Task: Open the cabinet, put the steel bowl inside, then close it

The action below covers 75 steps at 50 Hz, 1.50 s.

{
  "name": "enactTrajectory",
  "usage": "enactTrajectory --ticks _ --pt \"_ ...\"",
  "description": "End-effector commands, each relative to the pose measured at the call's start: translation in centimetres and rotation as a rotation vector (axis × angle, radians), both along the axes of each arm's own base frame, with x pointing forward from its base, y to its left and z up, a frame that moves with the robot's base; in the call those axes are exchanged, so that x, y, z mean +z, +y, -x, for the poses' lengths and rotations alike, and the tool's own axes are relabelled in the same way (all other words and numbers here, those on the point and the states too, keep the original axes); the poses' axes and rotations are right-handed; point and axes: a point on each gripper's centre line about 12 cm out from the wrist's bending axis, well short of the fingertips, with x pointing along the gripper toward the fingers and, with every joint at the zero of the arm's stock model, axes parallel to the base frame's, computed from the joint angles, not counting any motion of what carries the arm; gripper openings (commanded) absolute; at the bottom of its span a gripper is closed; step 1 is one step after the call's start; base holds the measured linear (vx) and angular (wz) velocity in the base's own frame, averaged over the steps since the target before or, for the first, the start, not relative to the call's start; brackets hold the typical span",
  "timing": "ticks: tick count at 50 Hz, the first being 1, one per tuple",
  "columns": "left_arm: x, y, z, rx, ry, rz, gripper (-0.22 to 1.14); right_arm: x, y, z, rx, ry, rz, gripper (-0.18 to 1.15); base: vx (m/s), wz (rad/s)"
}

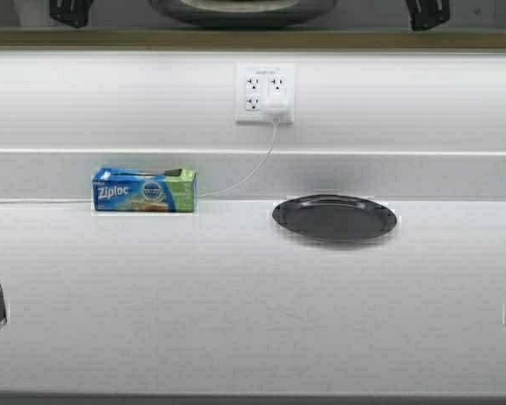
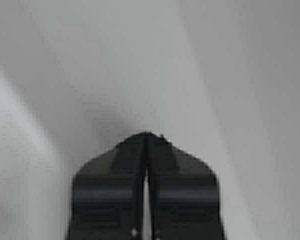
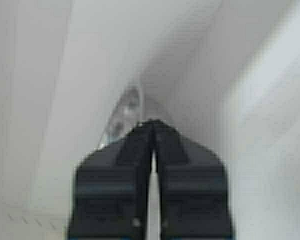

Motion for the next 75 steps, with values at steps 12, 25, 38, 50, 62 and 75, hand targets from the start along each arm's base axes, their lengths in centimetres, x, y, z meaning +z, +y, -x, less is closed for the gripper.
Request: enactTrajectory --ticks 12,25,38,50,62,75 --pt "2.4 -1.5 4.3 -0.053 -0.024 -0.332 0.04 4.5 2.4 3.6 0.070 -0.144 0.374 0.07 -0.04 -0.04" --pt "3.1 -1.3 6.1 -0.096 0.054 -0.514 0.04 4.6 2.1 5.6 0.106 -0.149 0.629 0.08 -0.09 -0.06" --pt "3.0 -0.9 6.1 -0.115 0.098 -0.607 0.04 3.8 2.4 5.7 0.148 -0.115 0.746 0.07 -0.15 -0.11" --pt "2.9 -0.1 7.4 -0.122 0.099 -0.713 0.04 5.1 1.3 8.0 0.159 -0.149 0.871 0.07 -0.27 -0.05" --pt "4.9 3.2 7.2 -0.061 0.111 -0.862 0.04 6.6 0.0 9.0 0.142 -0.165 0.963 0.07 -0.18 0.01" --pt "7.4 7.0 10.0 0.011 0.113 -0.992 0.04 9.0 -2.9 12.2 0.073 -0.198 1.032 0.07 -0.17 0.04"
